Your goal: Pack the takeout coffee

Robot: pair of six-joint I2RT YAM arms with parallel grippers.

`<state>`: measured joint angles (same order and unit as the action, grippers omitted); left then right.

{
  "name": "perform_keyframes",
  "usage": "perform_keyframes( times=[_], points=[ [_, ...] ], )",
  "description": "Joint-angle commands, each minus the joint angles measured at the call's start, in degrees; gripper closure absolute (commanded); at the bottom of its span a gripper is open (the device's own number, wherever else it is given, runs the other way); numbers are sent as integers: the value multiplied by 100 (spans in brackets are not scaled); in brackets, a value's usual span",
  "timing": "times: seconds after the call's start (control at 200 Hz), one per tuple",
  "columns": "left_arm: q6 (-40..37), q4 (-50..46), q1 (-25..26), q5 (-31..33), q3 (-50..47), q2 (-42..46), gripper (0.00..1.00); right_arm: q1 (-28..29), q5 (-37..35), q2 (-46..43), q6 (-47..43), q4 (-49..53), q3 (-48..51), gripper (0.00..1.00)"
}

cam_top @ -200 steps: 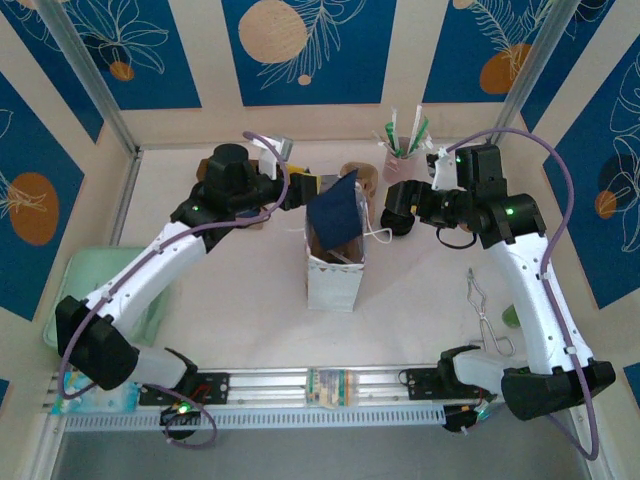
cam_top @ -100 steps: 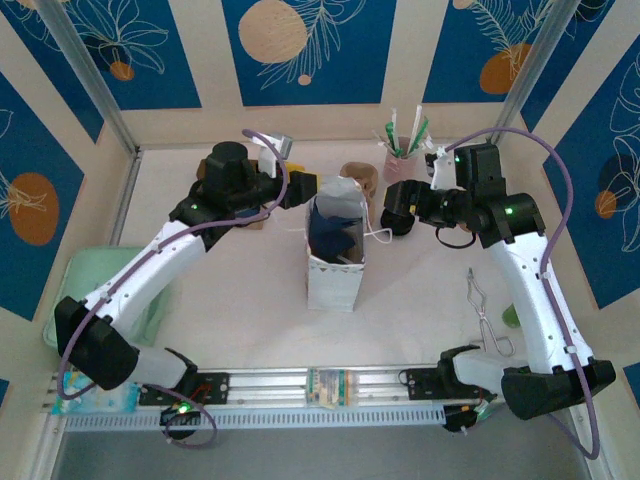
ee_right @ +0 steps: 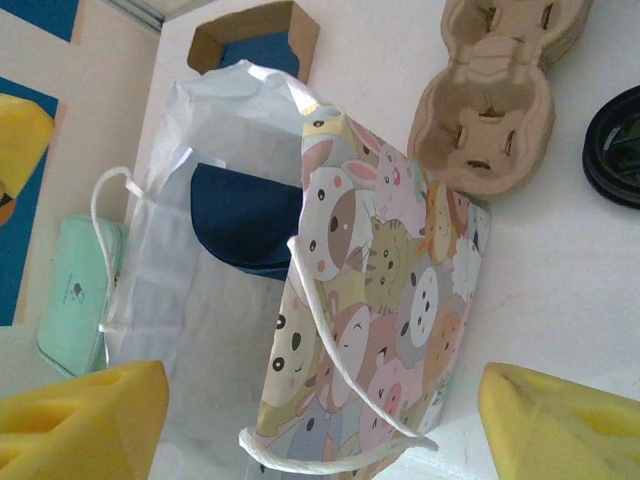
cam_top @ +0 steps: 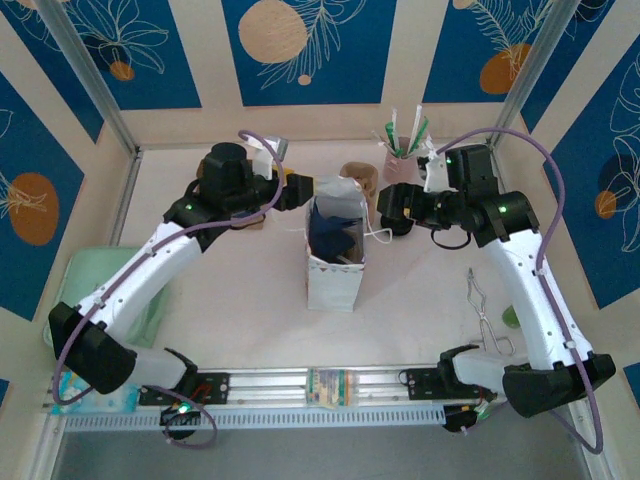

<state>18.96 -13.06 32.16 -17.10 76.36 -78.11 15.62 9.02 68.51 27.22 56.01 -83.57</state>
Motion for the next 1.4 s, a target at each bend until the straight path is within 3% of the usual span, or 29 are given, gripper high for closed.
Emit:
perform_keyframes(
  times=[0.0, 0.2, 0.67, 1.396],
  points=[
    [20, -368, -11, 221, 205, 125, 27, 143, -101, 95, -128, 206, -165, 17],
    [205, -614, -148, 67, 187, 76, 26, 412, -431, 267, -231, 380, -242, 16],
    [222, -927, -166, -12, -4, 8, 24, 941, -761, 587, -340, 481, -362, 26],
    [179, -1037, -158, -130, -50, -319, 25, 1207, -935, 872, -383, 453, -371, 41]
  ],
)
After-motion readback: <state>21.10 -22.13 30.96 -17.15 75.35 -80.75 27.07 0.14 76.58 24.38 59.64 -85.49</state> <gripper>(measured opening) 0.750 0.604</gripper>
